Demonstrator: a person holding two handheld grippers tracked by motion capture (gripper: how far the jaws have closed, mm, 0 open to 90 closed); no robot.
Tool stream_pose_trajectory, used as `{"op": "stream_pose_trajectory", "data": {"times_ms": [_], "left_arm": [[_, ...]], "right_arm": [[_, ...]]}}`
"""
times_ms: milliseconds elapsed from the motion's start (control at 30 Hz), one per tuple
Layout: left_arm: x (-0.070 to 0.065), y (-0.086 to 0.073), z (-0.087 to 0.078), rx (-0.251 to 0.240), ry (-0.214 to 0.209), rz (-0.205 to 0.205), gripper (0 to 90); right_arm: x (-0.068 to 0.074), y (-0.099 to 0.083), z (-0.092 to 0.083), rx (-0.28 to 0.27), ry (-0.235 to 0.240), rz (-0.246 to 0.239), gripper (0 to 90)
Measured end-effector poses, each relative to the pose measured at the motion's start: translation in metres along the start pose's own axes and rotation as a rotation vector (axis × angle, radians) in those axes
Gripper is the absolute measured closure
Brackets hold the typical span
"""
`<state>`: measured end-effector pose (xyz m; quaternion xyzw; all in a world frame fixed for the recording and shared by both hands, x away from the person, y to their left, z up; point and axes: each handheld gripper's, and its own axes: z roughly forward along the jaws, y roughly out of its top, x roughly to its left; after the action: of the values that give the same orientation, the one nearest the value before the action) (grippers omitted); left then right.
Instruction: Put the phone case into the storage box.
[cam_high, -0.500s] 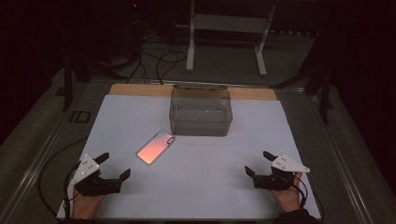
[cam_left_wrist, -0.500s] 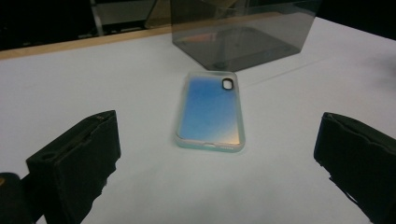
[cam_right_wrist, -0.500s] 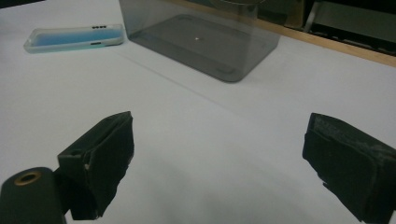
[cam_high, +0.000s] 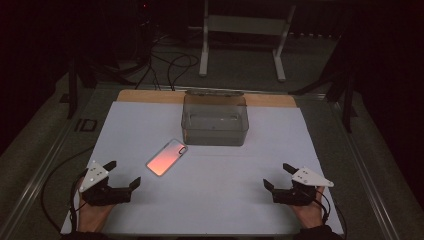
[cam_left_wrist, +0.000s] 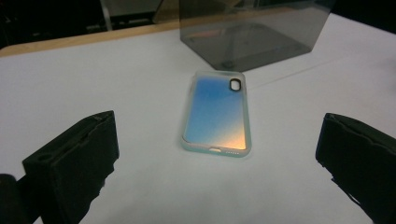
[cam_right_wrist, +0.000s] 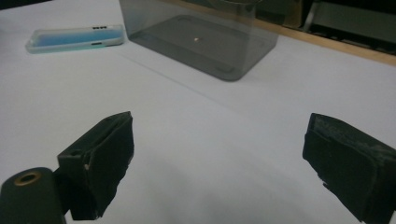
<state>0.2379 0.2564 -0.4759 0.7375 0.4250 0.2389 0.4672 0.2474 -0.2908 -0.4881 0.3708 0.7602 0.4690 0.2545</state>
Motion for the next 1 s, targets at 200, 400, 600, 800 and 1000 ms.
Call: {"op": "stream_pose_trajectory", "data": {"times_ms": [200,400,600,800,1000], "left_arm": [[0.005,0.016,0.010,0.017,0.001,0.011,0.1],[0.009,0.025,0.018,0.036,0.003,0.029,0.1],[0.013,0.036,0.036,0.078,-0.001,0.040,0.2],[0.015,0.039,0.044,0.091,0.003,0.041,0.7],[0.018,0.042,0.052,0.119,0.008,0.050,0.9]], "right_arm": [[0.000,0.000,0.000,-0.002,0.004,0.004,8.9],[0.000,-0.001,-0.001,-0.003,0.007,-0.001,8.9],[0.000,-0.002,-0.001,0.000,0.006,0.004,8.9],[-0.001,-0.002,-0.001,-0.001,0.009,0.005,8.9],[-0.001,-0.003,0.000,0.006,0.008,0.007,8.9]]}}
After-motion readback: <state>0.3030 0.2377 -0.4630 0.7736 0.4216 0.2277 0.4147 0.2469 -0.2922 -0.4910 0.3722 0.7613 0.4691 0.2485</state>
